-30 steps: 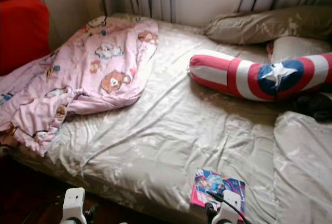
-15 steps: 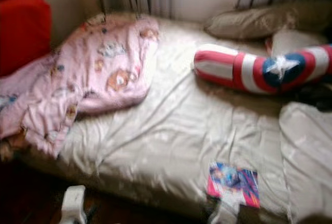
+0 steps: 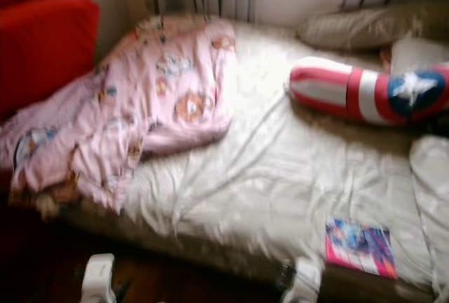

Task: Clean up the room

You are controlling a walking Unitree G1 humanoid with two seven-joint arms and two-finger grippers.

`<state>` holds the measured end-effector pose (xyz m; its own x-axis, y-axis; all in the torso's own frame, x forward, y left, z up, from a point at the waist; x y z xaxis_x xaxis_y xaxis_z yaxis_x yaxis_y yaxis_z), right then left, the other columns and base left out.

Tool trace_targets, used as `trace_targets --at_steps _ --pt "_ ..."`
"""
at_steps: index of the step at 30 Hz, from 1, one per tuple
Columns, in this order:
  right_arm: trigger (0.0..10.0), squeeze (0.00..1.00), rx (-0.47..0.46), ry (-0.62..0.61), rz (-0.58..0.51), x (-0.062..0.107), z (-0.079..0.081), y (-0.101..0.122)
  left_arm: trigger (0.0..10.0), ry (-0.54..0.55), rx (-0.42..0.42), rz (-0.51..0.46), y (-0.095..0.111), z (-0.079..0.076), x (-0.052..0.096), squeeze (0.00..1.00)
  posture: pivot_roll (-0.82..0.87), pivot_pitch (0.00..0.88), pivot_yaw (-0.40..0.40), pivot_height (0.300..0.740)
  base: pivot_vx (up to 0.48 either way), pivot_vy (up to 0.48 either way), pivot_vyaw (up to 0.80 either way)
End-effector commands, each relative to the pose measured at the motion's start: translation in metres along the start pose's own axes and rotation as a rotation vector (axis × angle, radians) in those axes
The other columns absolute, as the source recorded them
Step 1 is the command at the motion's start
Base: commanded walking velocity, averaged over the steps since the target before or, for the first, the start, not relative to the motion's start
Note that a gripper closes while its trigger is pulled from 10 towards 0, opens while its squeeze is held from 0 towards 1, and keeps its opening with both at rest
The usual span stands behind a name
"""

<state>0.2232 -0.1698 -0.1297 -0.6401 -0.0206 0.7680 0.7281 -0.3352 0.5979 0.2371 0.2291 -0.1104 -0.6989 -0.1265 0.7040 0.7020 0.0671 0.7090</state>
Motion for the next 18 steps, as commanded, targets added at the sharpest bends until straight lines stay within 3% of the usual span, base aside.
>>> trace_targets --at_steps 1,18 --pt "10.0 0.0 -0.005 -0.038 0.017 0.0036 -0.0154 -0.0065 10.0 -0.006 0.015 0.03 -0.0101 -0.0047 0.0017 0.0 0.04 0.126 -0.032 0.74 0.0 0.48 0.0" --pt "10.0 0.0 0.001 -0.033 0.02 0.0043 -0.0158 -0.0088 10.0 -0.005 0.019 0.033 -0.0121 -0.0056 0.0022 0.0 0.04 0.1 -0.035 0.74 0.0 0.48 0.0"
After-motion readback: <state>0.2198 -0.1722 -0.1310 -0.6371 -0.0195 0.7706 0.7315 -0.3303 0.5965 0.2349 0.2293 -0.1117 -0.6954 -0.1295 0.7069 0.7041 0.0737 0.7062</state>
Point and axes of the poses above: a point about 5 cm out from each wrist's last joint towards the gripper, its own x axis pointing back from the gripper into the wrist, its own y axis along the axis of the wrist's last joint, z = x × y, the point moved 6 cm from there along -x, pointing out of the wrist towards the gripper, and after that the axes turned 1 degree about x, right-handed, at the moved point
